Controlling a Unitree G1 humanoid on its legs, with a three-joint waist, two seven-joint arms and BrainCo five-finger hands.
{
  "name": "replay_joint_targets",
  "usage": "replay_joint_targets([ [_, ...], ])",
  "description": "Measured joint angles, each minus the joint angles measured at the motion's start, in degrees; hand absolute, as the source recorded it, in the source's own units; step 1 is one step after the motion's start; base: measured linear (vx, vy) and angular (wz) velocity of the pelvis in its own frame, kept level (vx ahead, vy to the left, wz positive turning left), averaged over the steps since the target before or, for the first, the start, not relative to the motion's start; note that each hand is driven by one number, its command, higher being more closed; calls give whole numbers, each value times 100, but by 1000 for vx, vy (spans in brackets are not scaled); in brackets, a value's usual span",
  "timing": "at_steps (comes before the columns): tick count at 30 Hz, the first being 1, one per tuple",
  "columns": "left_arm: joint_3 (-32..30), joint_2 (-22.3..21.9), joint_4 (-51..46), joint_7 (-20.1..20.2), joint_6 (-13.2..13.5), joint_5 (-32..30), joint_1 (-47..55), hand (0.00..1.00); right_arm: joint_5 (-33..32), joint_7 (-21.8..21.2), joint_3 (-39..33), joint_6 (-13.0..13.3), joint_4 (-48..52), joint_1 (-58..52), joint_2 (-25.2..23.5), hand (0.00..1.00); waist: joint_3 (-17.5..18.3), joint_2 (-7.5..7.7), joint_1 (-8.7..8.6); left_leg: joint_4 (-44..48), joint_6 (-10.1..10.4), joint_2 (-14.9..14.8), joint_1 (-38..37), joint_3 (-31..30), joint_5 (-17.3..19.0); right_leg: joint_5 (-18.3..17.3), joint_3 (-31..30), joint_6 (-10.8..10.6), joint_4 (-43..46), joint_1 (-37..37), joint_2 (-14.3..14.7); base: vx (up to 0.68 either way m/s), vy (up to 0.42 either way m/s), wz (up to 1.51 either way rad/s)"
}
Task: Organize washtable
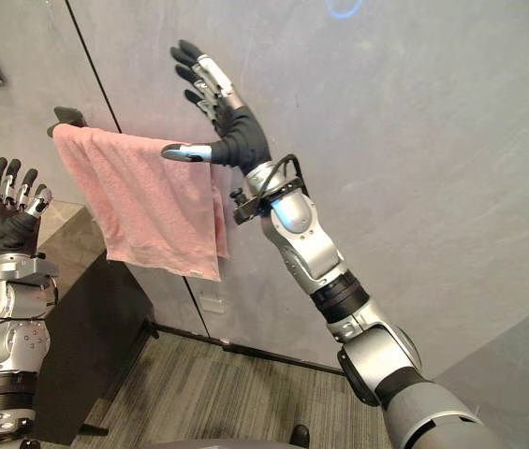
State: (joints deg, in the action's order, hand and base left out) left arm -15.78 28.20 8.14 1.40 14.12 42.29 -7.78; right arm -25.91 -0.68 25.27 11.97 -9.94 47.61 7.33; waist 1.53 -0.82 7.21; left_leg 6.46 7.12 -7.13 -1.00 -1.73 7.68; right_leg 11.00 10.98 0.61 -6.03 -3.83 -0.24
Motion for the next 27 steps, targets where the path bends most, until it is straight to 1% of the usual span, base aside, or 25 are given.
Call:
replay_joint_targets([
  [4, 1, -75, -5, 121, -1, 130, 97, 0, 78, -78, 111, 0, -85, 57, -251, 0, 2, 4, 15, -33, 1, 0, 2, -31, -2, -22, 31, -7, 0, 0, -4, 16, 43, 6],
  [9, 78, -72, 147, 233, 0, 336, 114, 0, 109, -93, 510, 1, -397, 259, -382, 0, -2, 24, 13, -30, 4, -10, 113, -219, -2, -34, 165, 23, 0, -13, -4, 30, 40, 17],
  [12, 79, -43, 429, 239, -4, 491, 106, 0, 130, -97, 681, 0, -489, 256, -418, 0, -15, 48, 98, -12, 17, -12, 245, -262, -10, -27, 206, 32, 2, -112, -1, 31, 47, 8],
  [15, 237, 148, 936, 369, -13, 749, -258, 0, 129, -185, 740, 0, -506, 249, -490, 0, -167, 138, 177, 55, 19, -18, 361, -322, -12, -20, 263, 41, 8, -168, 4, 22, 40, 10],
  [16, 283, 184, 998, 371, -14, 797, -343, 0, 129, -191, 771, 2, -504, 248, -515, 0, -207, 165, 174, 63, 20, -17, 381, -334, -13, -18, 269, 45, 5, -179, 3, -15, 39, 11],
  [17, 471, 227, 1058, 368, -15, 906, -658, 0, 128, -191, 899, 4, -506, 244, -590, 0, -311, 240, 178, 101, 30, -9, 475, -363, -19, -2, 281, 62, 4, -240, -2, -23, 40, 8],
  [18, 591, 250, 1058, 353, -16, 890, -824, 0, 130, -191, 952, -1, -517, 240, -639, 0, -368, 261, 177, 133, 31, -8, 511, -377, -19, 6, 286, 70, 5, -259, -3, -38, 49, 7],
  [19, 798, 273, 1058, 292, -22, 805, -1161, 0, 136, -196, 1073, -18, -586, 229, -752, 0, -484, 280, 159, 182, 31, -8, 569, -388, -19, 23, 292, 94, 5, -290, -1, -41, 48, -1],
  [21, 971, 296, 1055, 139, -17, 682, -1655, 0, 133, -211, 1181, -130, -665, 218, -935, 0, -567, 369, 122, 214, 32, -7, 657, -356, -20, 57, 269, 124, 21, -378, 0, -31, 47, -8],
  [22, 1092, 353, 1054, 51, -14, 677, -1879, 0, 129, -198, 1180, -134, -665, 191, -989, 0, -615, 335, 109, 218, 42, -4, 730, -342, -26, 72, 253, 125, 16, -464, -2, -11, 49, -10],
  [23, 1196, 438, 1053, -28, -9, 674, -2086, 0, 127, -181, 1169, -133, -663, 201, -1000, 0, -665, 394, 81, 225, 45, -3, 745, -321, -27, 83, 232, 125, 22, -487, -1, -15, 51, -8],
  [24, 1199, 445, 1054, -35, -8, 674, -2115, 0, 126, -177, 1169, -133, -664, 197, -1007, 0, -686, 375, 75, 225, 45, -4, 748, -314, -27, 83, 227, 125, 22, -494, -1, 1, 42, -11],
  [25, 1198, 499, 1054, -59, -4, 677, -2236, 0, 124, -172, 1172, -139, -665, 191, -961, 0, -726, 347, 17, 231, 45, -5, 818, -282, -27, 94, 196, 127, 24, -572, 2, 8, 47, -7],
  [27, 1199, 547, 1055, -71, -4, 686, -2287, 0, 119, -141, 1172, -156, -665, 187, -859, 0, -807, 298, -38, 228, 46, -13, 836, -251, -27, 101, 167, 131, 26, -610, 13, 31, 60, -11],
])
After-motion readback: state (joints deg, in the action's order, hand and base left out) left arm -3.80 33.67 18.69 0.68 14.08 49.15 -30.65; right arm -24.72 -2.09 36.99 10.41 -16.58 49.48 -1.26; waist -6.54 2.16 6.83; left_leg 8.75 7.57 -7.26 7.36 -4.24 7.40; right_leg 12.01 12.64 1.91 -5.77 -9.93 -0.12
